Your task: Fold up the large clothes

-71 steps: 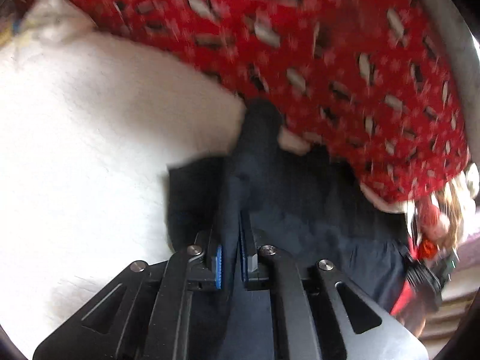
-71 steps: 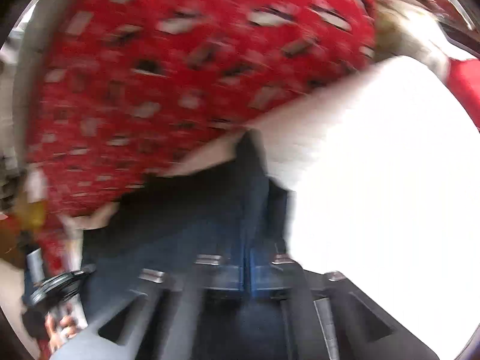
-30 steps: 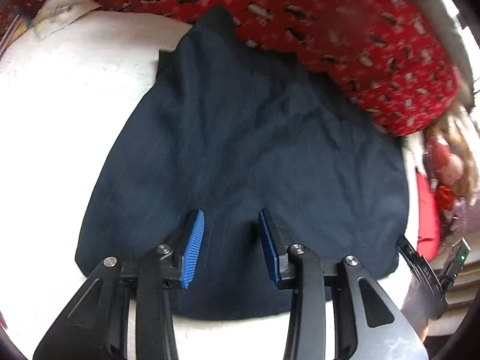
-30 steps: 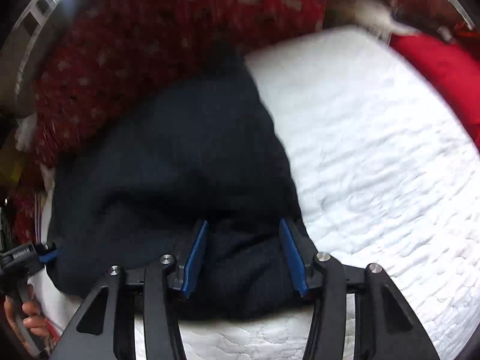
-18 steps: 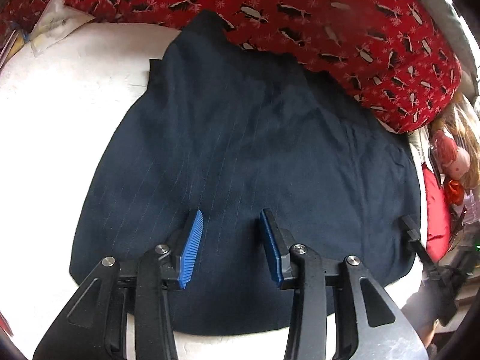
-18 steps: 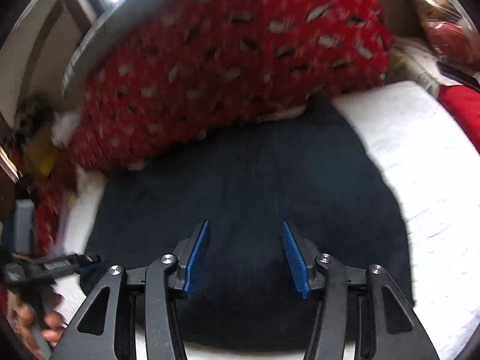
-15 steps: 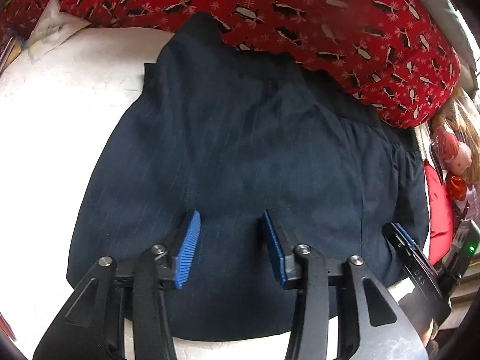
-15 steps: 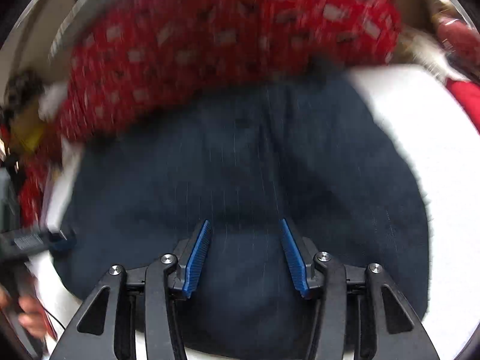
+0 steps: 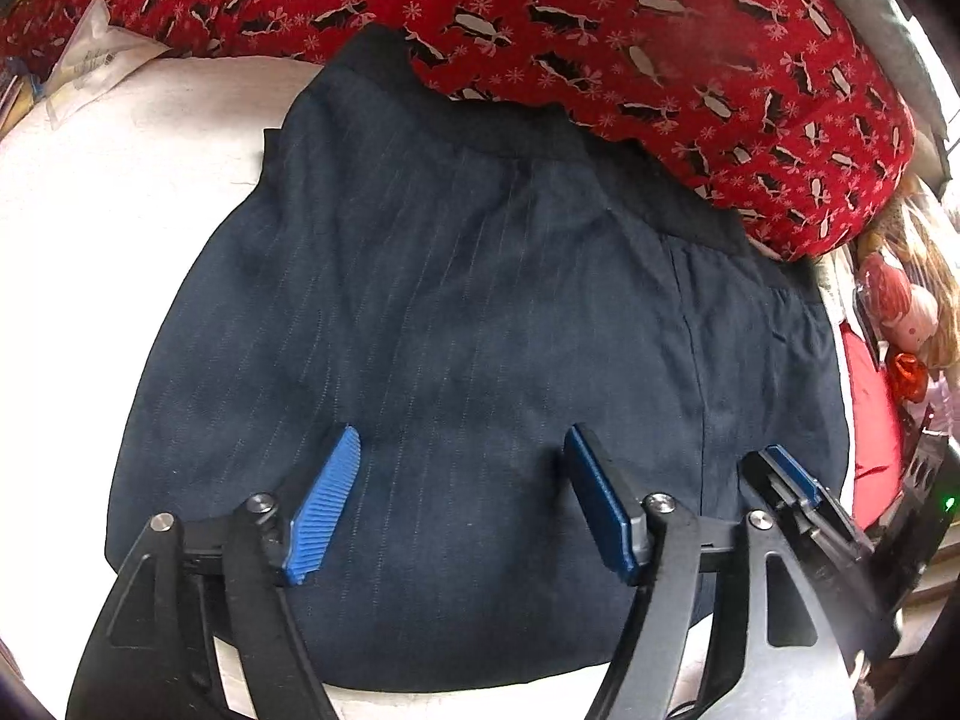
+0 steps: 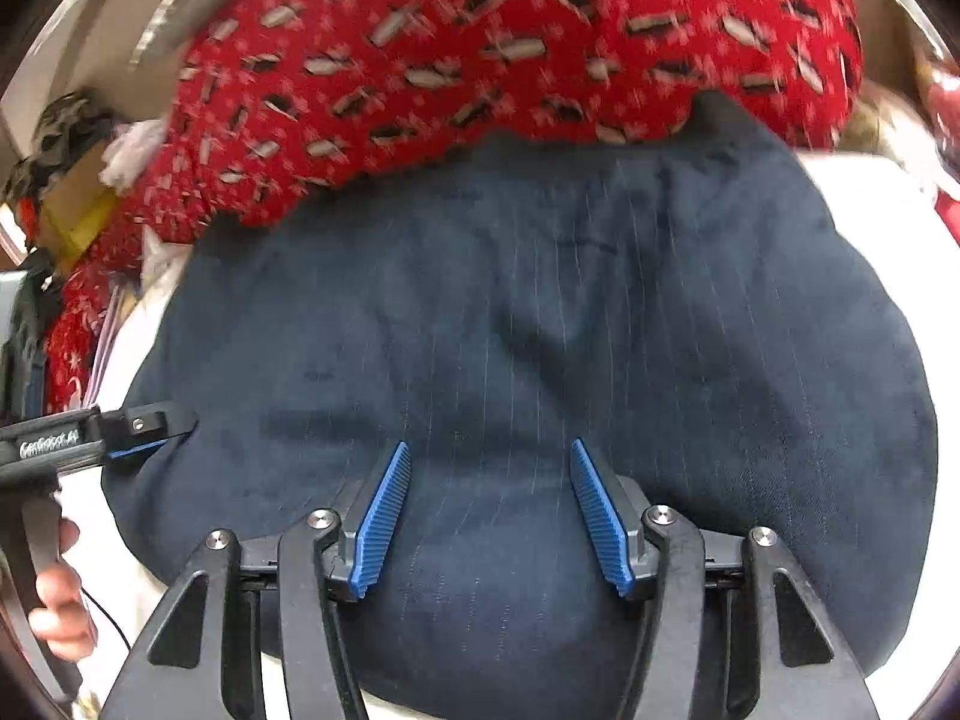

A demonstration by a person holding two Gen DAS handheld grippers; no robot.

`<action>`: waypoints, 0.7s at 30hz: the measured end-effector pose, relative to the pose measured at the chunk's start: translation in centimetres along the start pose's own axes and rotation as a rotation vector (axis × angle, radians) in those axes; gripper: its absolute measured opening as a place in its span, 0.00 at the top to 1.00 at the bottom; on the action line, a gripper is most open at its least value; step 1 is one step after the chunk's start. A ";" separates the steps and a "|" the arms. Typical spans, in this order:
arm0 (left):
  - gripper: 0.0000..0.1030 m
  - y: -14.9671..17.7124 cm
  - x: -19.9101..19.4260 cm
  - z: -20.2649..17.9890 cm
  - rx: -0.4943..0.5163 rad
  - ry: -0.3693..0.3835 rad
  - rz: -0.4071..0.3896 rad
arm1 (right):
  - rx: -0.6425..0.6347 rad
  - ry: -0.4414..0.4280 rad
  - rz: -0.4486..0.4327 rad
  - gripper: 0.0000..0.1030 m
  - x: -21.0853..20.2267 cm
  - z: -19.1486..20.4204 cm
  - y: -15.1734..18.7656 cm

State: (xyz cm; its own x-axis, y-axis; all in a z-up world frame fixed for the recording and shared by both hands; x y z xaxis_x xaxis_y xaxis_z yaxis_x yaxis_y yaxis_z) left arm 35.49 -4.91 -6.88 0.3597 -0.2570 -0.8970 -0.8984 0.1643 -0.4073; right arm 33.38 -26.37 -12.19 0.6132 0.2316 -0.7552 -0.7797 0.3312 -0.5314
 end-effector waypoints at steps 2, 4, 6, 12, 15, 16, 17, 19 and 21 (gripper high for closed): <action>0.32 -0.6 -0.9 0.0 0.003 0.010 -0.026 | 0.025 -0.005 -0.011 0.46 -1.1 -0.3 -1.0; 0.32 -1.4 -2.0 0.5 0.001 0.000 -0.069 | 0.077 -0.027 -0.115 0.44 -3.2 -1.6 -3.0; 0.28 -2.0 -2.3 1.5 -0.020 -0.038 -0.084 | 0.139 0.017 -0.197 0.42 -4.8 -4.0 -5.1; 0.28 -1.3 1.8 3.5 -0.057 -0.037 0.042 | 0.311 0.166 -0.116 0.35 -2.0 -12.2 -4.8; 0.28 -1.8 1.3 2.8 -0.011 -0.034 0.054 | 0.376 0.119 -0.143 0.37 -3.3 -12.8 -5.0; 0.28 -2.1 0.9 2.7 -0.012 -0.010 0.055 | 0.368 0.135 -0.161 0.38 -3.8 -12.5 -5.3; 0.28 -2.7 -0.1 2.8 -0.029 0.037 0.032 | 0.343 0.129 -0.200 0.38 -4.7 -11.7 -5.7; 0.28 -4.0 -2.1 3.2 -0.053 0.082 -0.035 | 0.296 0.084 -0.250 0.38 -5.8 -9.9 -6.4; 0.28 -5.2 -3.8 4.1 -0.068 0.083 -0.090 | 0.247 0.036 -0.274 0.37 -6.4 -8.0 -6.8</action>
Point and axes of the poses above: each gripper's, at about its wrist camera, not at the fingertips, and x roughly the way its jaws point, z to its left, y to its underside, the point moved 6 cm from there along x, roughly the way its jaws point, and after that the axes turned 13 degrees about x, right-handed, at the moved point
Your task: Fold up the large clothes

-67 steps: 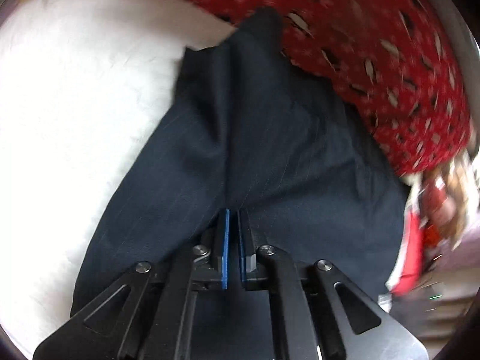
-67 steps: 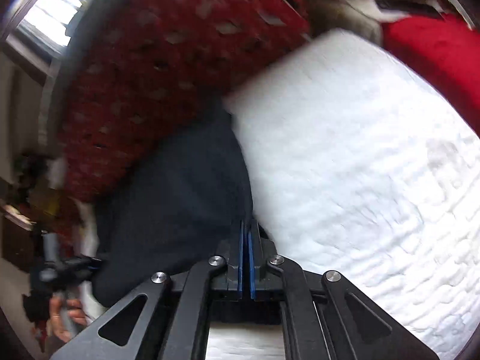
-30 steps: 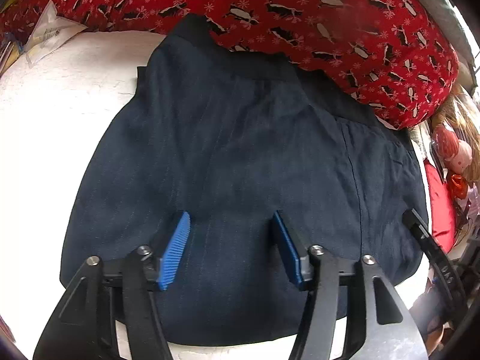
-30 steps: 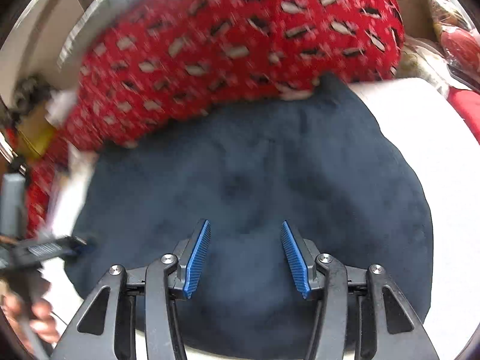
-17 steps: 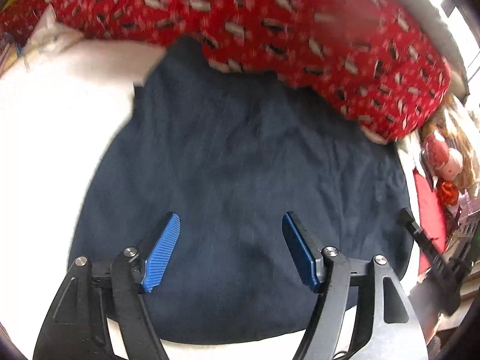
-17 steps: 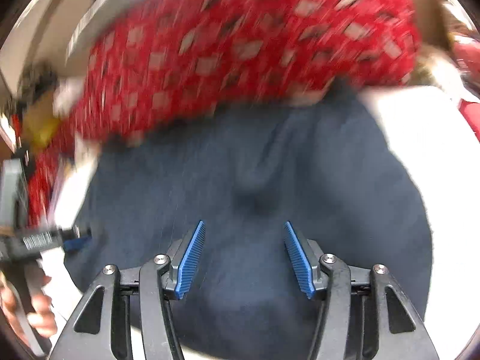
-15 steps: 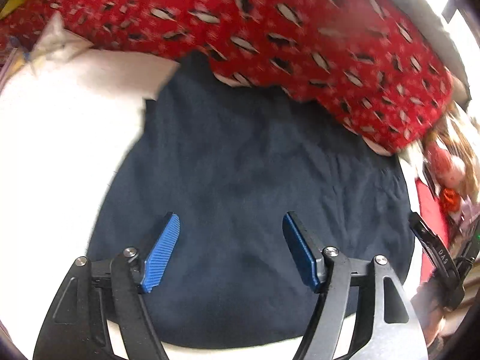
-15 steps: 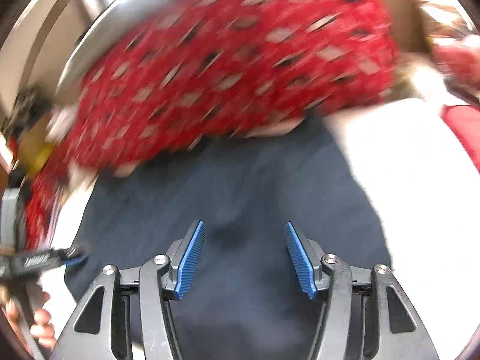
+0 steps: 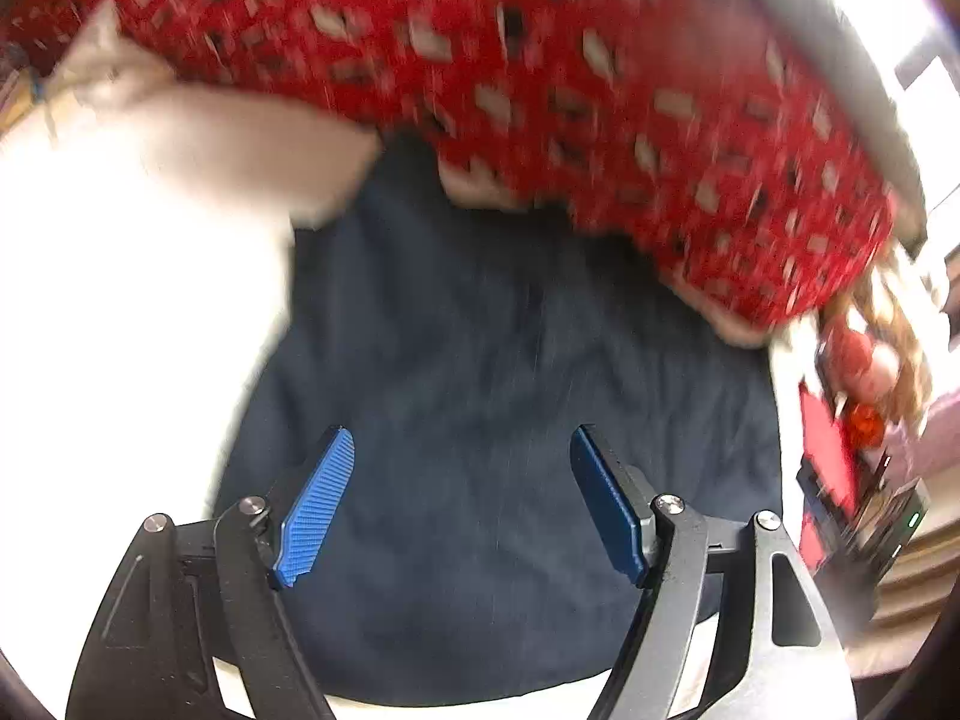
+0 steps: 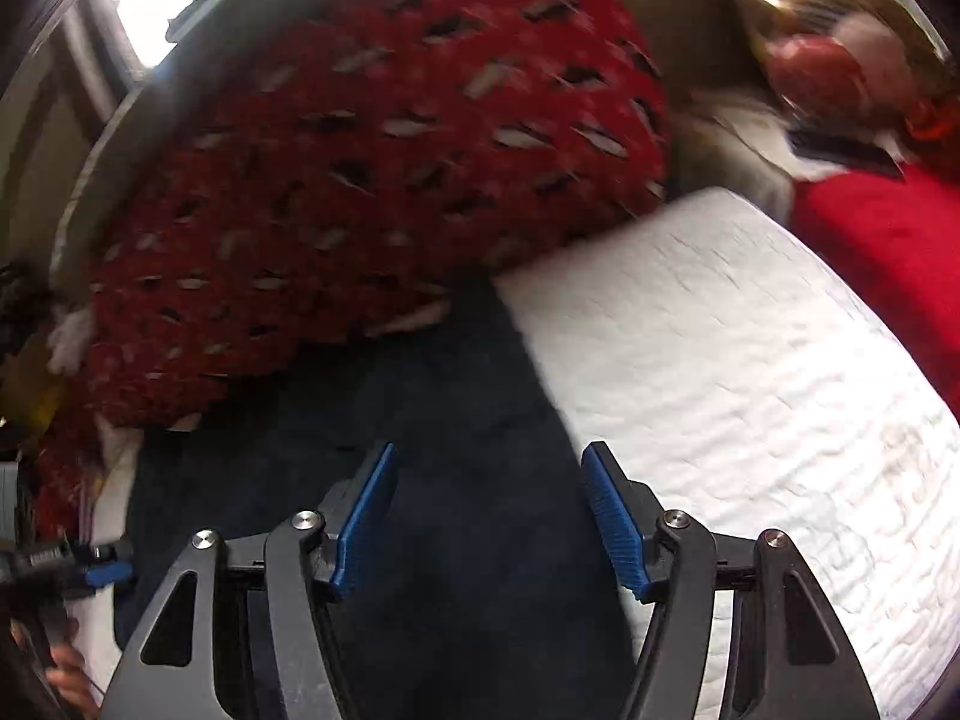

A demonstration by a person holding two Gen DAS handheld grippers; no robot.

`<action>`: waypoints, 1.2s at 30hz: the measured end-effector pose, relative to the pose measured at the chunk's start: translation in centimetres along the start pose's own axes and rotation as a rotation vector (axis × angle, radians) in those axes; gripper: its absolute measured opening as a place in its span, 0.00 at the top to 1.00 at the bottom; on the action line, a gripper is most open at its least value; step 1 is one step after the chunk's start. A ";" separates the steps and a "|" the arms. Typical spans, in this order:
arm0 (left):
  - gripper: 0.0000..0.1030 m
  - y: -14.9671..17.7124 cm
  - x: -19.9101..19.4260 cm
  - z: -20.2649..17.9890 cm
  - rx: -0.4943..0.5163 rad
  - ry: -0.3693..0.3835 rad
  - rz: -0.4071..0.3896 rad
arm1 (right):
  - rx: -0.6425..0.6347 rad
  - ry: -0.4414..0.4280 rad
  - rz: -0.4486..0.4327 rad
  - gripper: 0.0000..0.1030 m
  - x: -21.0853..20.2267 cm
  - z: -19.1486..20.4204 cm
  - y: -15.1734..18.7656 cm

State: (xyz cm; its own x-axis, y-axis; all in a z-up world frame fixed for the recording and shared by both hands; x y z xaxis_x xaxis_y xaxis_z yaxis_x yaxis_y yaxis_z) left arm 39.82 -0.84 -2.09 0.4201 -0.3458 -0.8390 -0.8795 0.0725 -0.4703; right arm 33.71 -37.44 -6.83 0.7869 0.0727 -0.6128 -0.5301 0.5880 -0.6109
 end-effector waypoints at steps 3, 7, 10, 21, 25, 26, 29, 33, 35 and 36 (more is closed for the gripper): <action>0.28 -1.4 -1.2 2.5 -0.059 0.001 -0.031 | -0.088 -0.047 0.013 0.37 0.1 2.7 1.2; 0.28 -1.3 -0.3 6.5 -0.210 0.108 0.017 | -0.190 0.053 0.119 0.38 3.3 2.8 3.8; 0.28 -0.6 0.3 8.6 -0.286 0.180 0.029 | -0.246 0.092 0.090 0.38 3.2 3.1 4.3; 0.28 2.3 5.2 7.4 -0.269 0.291 0.209 | -0.333 -0.014 0.227 0.37 5.2 10.0 8.2; 0.15 2.8 5.7 4.9 -0.146 0.277 0.233 | -0.452 0.026 0.159 0.35 6.2 9.8 10.0; 0.15 2.8 5.8 4.1 -0.122 0.275 0.237 | -0.440 0.023 0.159 0.35 6.2 10.0 10.1; 0.29 2.9 5.7 2.2 -0.029 0.230 0.214 | -0.427 0.012 0.165 0.35 6.6 9.8 9.7; 0.77 2.6 5.1 1.6 -0.033 0.215 0.203 | -0.429 0.005 0.155 0.35 6.8 9.7 10.0; 0.86 2.1 3.5 1.5 -0.086 0.260 0.164 | -0.427 0.005 0.160 0.35 6.7 9.5 10.0; 0.87 1.9 2.8 1.2 -0.093 0.271 0.145 | -0.430 0.005 0.162 0.35 6.7 9.4 10.0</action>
Point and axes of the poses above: each gripper's, at about its wrist camera, not at the fingertips, and x roughly the way its jaws point, z to its left, y to its underside, the point moved 6 cm from there along x, roughly the way its jaws point, and after that the axes turned 13 degrees about x, right-handed, at the moved point
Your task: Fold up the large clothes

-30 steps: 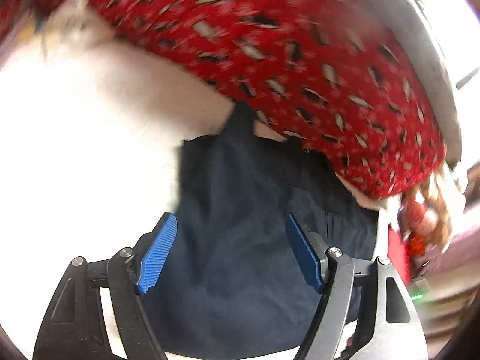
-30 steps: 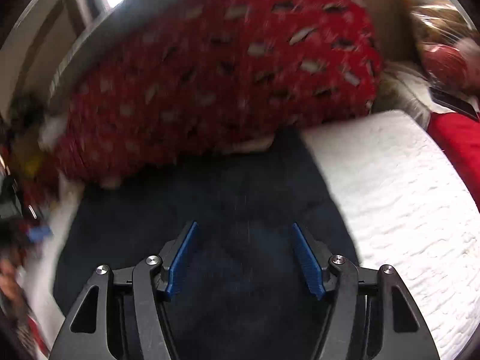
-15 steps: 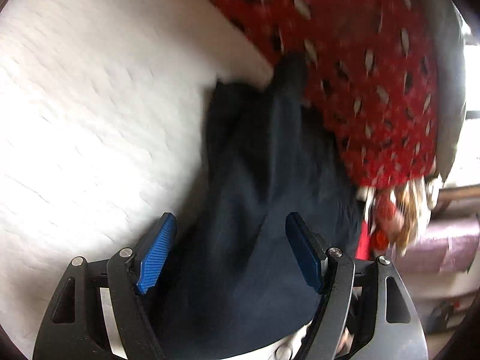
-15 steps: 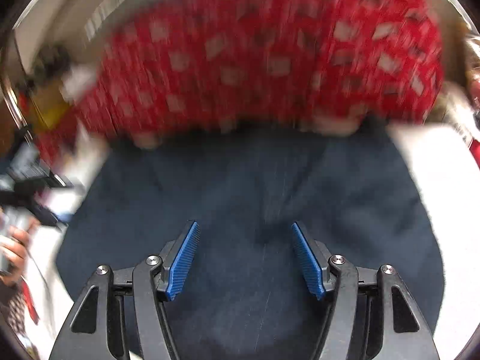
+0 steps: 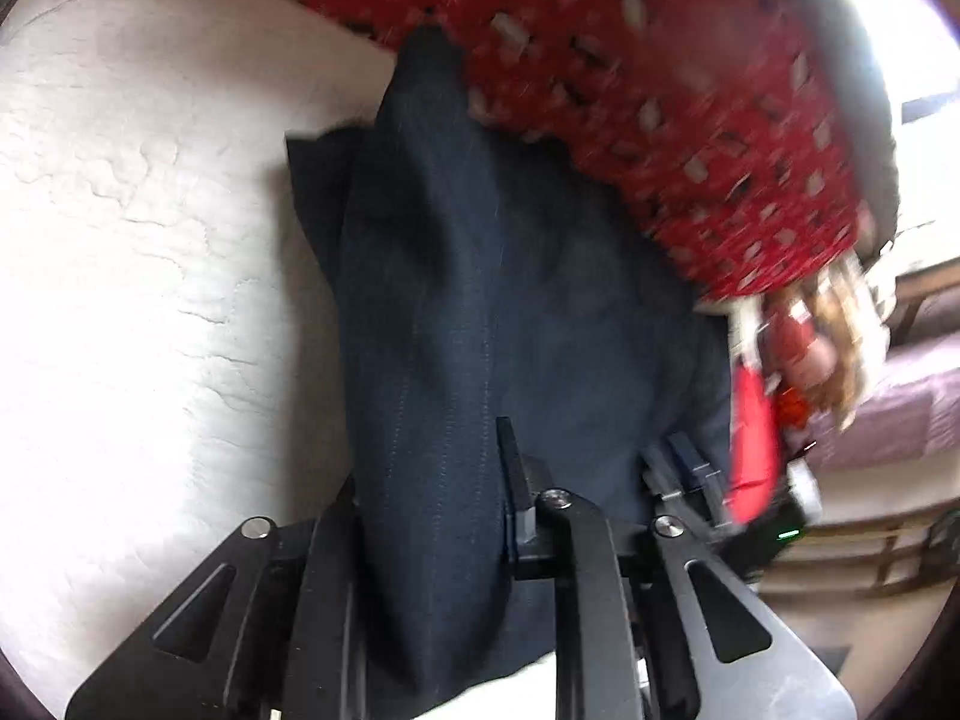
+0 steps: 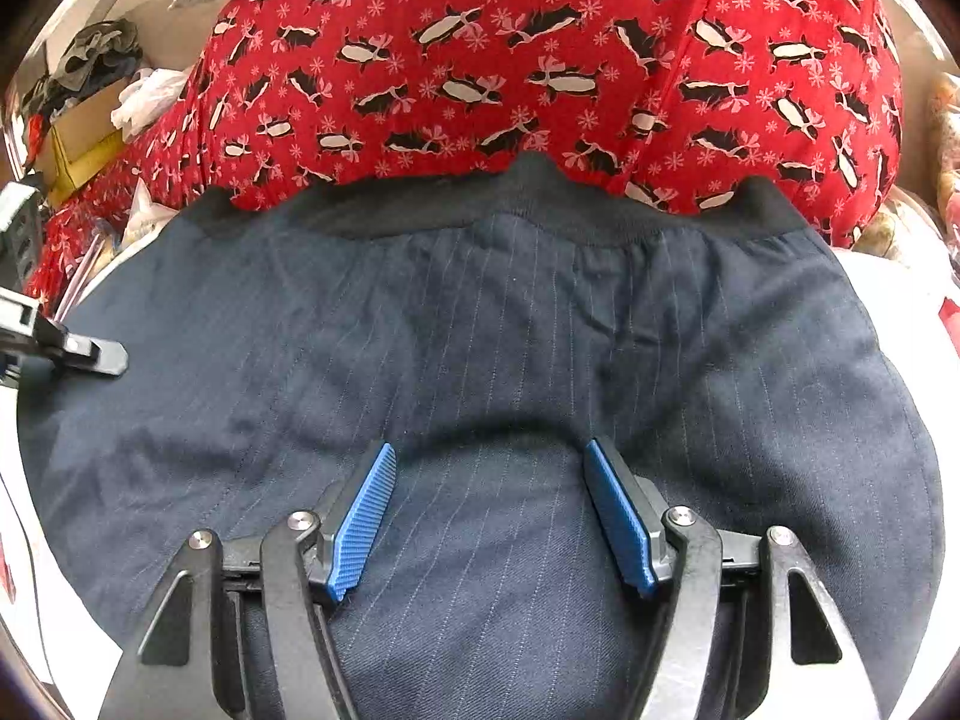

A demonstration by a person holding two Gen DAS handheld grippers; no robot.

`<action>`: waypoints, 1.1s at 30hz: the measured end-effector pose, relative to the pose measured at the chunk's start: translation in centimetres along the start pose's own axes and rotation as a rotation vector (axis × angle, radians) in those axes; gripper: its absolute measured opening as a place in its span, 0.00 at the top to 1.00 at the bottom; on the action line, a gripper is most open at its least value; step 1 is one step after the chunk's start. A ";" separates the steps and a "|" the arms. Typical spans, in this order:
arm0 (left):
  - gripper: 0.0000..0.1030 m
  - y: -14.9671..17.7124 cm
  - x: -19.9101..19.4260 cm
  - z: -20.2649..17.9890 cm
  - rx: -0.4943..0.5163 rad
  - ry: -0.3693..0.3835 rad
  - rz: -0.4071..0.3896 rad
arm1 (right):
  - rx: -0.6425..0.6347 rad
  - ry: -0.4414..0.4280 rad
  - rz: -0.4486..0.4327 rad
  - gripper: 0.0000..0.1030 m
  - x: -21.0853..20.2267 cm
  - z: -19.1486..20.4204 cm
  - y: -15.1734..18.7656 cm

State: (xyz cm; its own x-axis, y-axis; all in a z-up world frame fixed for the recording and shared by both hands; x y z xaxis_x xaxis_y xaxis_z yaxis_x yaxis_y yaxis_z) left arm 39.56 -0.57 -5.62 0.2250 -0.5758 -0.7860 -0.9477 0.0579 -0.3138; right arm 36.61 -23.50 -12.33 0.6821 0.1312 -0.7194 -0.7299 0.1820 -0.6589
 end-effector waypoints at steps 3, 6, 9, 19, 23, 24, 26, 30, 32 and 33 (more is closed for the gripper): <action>0.90 -0.6 -2.0 -2.8 0.031 0.021 -0.047 | -0.009 0.011 0.017 0.35 -0.5 0.2 0.0; 0.92 -1.1 -2.6 -6.3 0.065 0.043 -0.066 | 0.031 -0.001 0.007 0.38 -2.5 -0.7 -0.4; 0.92 -1.3 -2.3 -9.6 0.104 0.051 -0.069 | 0.105 0.005 -0.083 0.36 -5.6 -3.3 -0.9; 0.92 -0.8 2.7 -18.2 0.182 0.030 -0.013 | 0.272 0.061 -0.084 0.20 -5.8 -11.9 3.4; 0.92 -0.1 6.6 -20.5 0.209 -0.005 0.055 | 0.267 0.054 -0.103 0.19 -5.9 -11.7 3.6; 0.92 0.2 7.7 -20.9 0.217 -0.019 0.074 | 0.267 0.052 -0.108 0.19 -5.9 -11.7 3.7; 0.89 0.6 9.7 -21.5 0.225 -0.048 0.111 | 0.273 0.041 -0.112 0.19 -5.9 -11.9 3.8; 0.63 1.8 13.1 -22.4 0.211 -0.085 0.199 | 0.289 0.012 -0.121 0.18 -6.1 -12.1 3.8; 0.60 2.1 12.7 -23.1 0.242 -0.088 0.188 | 0.292 0.004 -0.123 0.18 -6.1 -12.2 3.8; 0.60 2.0 12.1 -23.3 0.259 -0.092 0.176 | 0.293 0.000 -0.124 0.18 -6.1 -12.2 3.8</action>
Point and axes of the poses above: each gripper's, at about its wrist camera, not at the fingertips, and x roughly the way its jaws point, z to its left, y to its underside, the point moved 6 cm from there along x, roughly the way its jaws point, and after that the axes turned 13 degrees about x, right-handed, at the moved point
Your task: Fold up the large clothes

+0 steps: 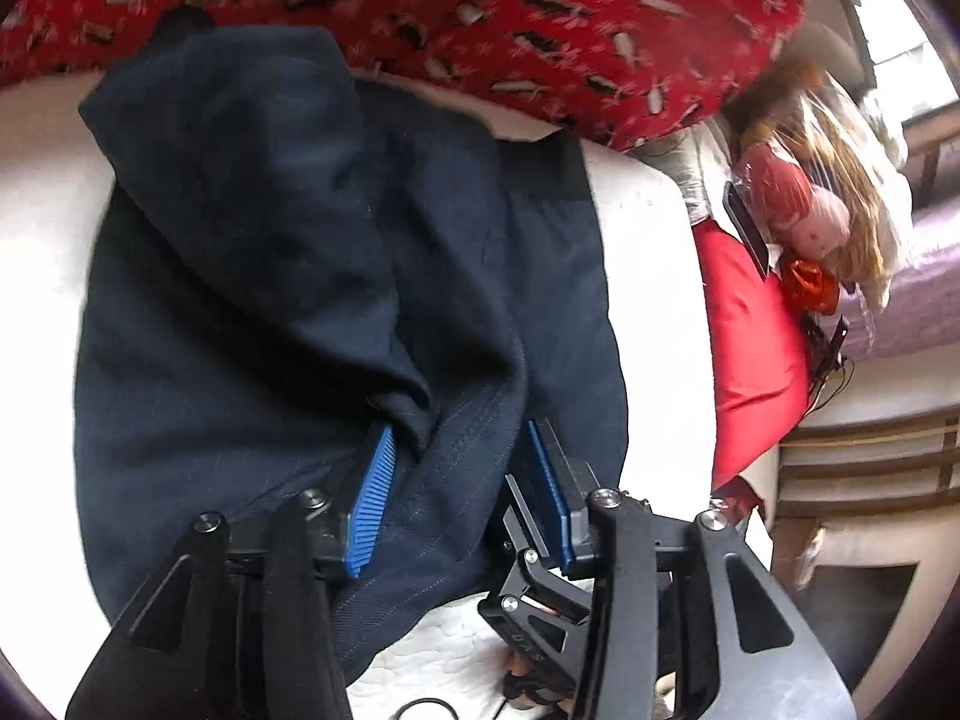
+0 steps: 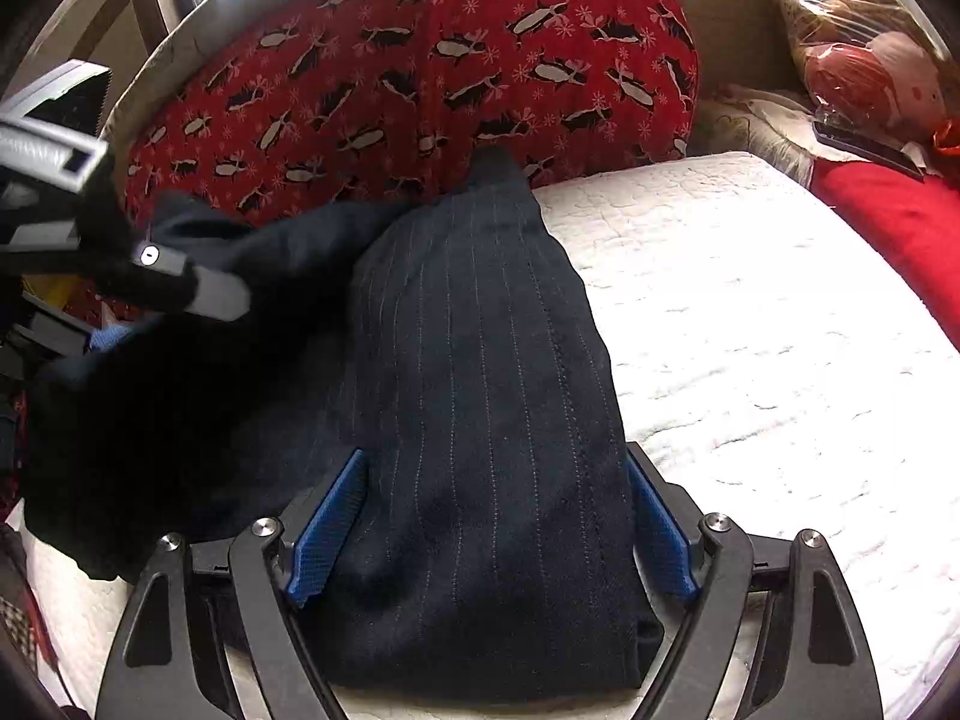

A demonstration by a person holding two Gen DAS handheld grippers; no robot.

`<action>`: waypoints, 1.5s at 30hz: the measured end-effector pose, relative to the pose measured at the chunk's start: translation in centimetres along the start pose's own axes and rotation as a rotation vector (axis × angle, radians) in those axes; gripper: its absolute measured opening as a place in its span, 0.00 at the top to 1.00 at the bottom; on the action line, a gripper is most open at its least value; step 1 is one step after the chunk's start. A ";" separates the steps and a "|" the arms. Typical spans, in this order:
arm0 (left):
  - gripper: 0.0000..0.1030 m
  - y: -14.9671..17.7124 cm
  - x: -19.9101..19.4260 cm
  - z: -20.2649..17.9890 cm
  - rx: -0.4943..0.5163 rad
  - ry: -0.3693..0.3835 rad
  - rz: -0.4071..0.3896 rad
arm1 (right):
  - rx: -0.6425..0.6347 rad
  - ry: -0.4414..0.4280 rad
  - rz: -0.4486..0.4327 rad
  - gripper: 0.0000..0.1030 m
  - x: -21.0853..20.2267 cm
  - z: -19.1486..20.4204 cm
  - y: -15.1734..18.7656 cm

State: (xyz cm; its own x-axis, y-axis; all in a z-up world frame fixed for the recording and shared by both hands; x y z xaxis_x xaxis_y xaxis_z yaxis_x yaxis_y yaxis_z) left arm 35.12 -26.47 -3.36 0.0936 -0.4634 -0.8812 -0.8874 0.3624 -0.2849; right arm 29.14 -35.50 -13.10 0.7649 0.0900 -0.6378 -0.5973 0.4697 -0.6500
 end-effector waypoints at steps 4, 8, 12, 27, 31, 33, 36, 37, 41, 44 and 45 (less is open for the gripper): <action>0.60 0.2 -4.1 1.9 -0.057 0.084 -0.088 | 0.007 -0.012 0.002 0.18 -0.1 -0.1 -0.1; 0.58 1.1 -8.7 5.6 -0.169 0.214 -0.213 | 0.043 -0.040 0.025 0.18 -0.4 -0.3 -0.4; 0.58 2.2 -12.2 9.9 -0.266 0.291 -0.341 | 0.080 -0.045 0.084 0.19 -0.8 -0.7 -1.0; 0.53 6.7 -3.3 10.7 -0.110 0.003 -0.189 | -0.028 -0.349 0.178 0.28 0.2 12.3 -7.2; 0.53 7.2 -3.8 11.2 -0.118 0.059 -0.200 | -0.153 -0.190 0.278 0.44 5.4 14.5 -5.0; 0.53 6.9 -4.3 11.6 -0.131 0.086 -0.209 | -0.200 -0.175 0.285 0.94 6.1 15.0 -4.2; 0.53 6.1 -6.4 11.7 -0.141 0.109 -0.280 | -0.099 -0.297 0.232 0.95 3.5 14.4 -5.4; 0.53 6.0 -7.0 11.9 -0.140 0.107 -0.298 | -0.050 -0.334 0.209 0.96 2.1 13.7 -6.3; 0.53 5.7 -6.0 11.5 -0.137 0.106 -0.283 | 0.121 -0.396 0.150 0.99 -1.2 9.5 -9.0; 0.50 6.7 -2.5 10.2 -0.136 0.148 -0.183 | 0.198 -0.299 0.164 0.99 0.5 5.4 -9.7; 0.49 7.0 -1.7 9.9 -0.139 0.153 -0.163 | 0.232 -0.260 0.196 0.99 1.6 3.8 -9.2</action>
State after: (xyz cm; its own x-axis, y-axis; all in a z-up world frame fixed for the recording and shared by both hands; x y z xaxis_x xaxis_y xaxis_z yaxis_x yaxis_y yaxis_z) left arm 33.17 -15.15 -7.55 0.1807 -0.6277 -0.7572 -0.9208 0.1627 -0.3546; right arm 36.80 -36.37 -6.55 0.6949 0.4032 -0.5955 -0.6906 0.6049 -0.3963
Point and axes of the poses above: each gripper's, at about its wrist camera, not at the fingertips, and x roughly the way its jaws point, z to its left, y to its underside, the point moved 6 cm from there along x, roughly the way its jaws point, and after that the axes turned 13 degrees about x, right-handed, at the moved point
